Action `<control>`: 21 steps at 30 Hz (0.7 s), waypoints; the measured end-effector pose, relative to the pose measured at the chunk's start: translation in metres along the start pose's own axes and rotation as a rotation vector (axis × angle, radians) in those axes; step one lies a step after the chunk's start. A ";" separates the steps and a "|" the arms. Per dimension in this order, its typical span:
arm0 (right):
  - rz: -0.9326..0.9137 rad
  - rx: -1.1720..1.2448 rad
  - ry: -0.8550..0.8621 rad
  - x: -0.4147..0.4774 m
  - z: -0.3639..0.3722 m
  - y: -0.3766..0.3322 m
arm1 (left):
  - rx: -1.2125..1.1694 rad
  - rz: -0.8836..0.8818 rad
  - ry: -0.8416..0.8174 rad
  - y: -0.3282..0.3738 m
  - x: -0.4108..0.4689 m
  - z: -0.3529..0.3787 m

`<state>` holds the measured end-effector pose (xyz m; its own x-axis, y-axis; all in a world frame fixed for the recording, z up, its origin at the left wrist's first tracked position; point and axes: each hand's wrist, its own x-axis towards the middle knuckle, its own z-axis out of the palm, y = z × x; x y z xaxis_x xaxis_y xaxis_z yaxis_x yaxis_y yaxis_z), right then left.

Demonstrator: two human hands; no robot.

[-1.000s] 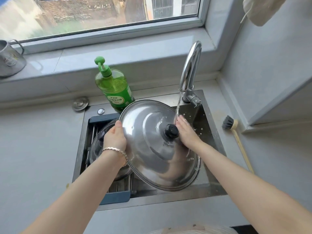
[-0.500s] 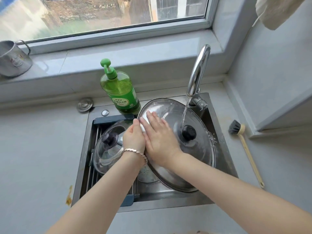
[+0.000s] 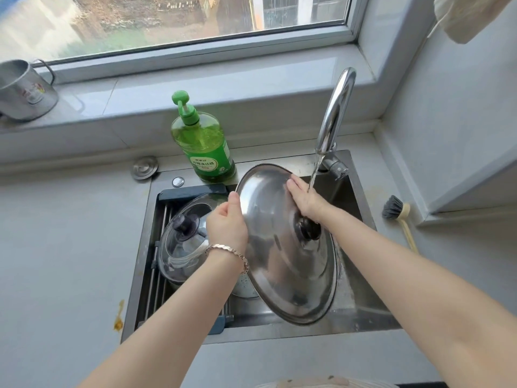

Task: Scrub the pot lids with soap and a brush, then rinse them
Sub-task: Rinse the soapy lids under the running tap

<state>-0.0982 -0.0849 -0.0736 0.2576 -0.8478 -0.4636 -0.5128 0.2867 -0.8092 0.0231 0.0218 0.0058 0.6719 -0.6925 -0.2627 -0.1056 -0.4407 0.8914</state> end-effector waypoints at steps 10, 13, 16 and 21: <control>0.521 0.171 0.096 -0.055 -0.003 0.089 | -0.138 -0.161 0.196 0.013 0.015 -0.006; 0.534 0.434 -0.070 -0.070 -0.003 0.081 | -0.118 -0.087 0.206 0.025 0.015 -0.016; 0.454 0.396 -0.156 -0.082 0.005 0.058 | -0.074 0.029 0.231 0.036 0.018 -0.037; 0.414 0.553 -0.223 -0.089 0.025 0.015 | -0.127 -0.082 0.343 0.031 0.038 -0.092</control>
<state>-0.1081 0.0062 -0.0531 0.3228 -0.5268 -0.7863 -0.1306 0.7980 -0.5883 0.1132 0.0344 0.0574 0.8833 -0.4162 -0.2156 0.0366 -0.3974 0.9169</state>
